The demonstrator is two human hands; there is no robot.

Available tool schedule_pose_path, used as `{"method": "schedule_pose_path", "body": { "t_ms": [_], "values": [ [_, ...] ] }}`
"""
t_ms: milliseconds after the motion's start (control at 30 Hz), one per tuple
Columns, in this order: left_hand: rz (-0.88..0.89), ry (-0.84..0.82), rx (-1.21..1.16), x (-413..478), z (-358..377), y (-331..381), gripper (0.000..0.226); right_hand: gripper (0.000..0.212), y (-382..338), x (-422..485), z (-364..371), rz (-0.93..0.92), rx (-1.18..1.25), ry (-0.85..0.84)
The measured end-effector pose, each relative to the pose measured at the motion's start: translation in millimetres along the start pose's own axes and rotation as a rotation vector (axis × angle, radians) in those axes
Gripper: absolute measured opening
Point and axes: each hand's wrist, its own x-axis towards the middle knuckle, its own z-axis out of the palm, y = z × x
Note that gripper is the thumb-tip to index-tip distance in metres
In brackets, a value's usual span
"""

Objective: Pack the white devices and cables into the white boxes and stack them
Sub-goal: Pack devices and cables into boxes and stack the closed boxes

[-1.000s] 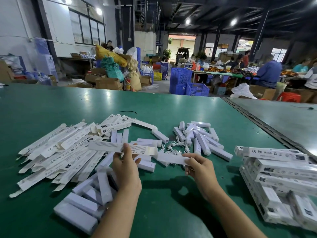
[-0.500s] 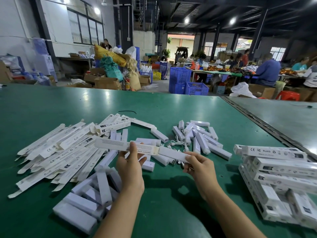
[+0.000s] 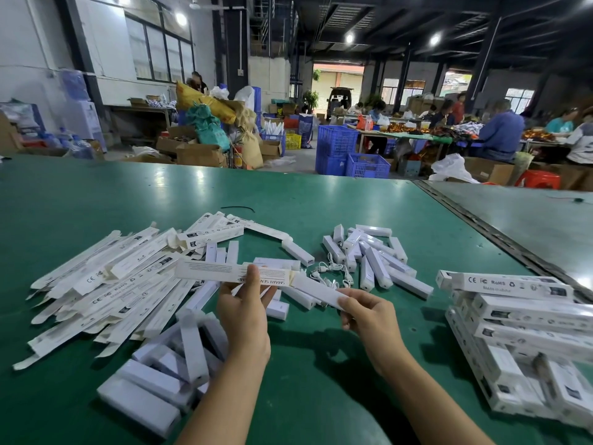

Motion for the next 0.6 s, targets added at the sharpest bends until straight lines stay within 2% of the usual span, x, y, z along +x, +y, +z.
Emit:
{"method": "schedule_pose_path", "body": {
  "t_ms": [133, 333, 600],
  "values": [
    [0.005, -0.011, 0.028, -0.7, 0.1, 0.9, 0.021, 0.011, 1.3, 2.3, -4.6, 0.003, -0.045, -0.012],
    [0.011, -0.029, 0.09, -0.9, 0.4, -3.6, 0.02, 0.013, 3.6, 3.7, -8.3, -0.048, -0.132, 0.014],
    [-0.05, -0.121, 0.089, -0.1, -1.6, -10.2, 0.019, 0.01, 3.6, 5.3, -3.6, 0.096, 0.269, 0.054]
  ]
}}
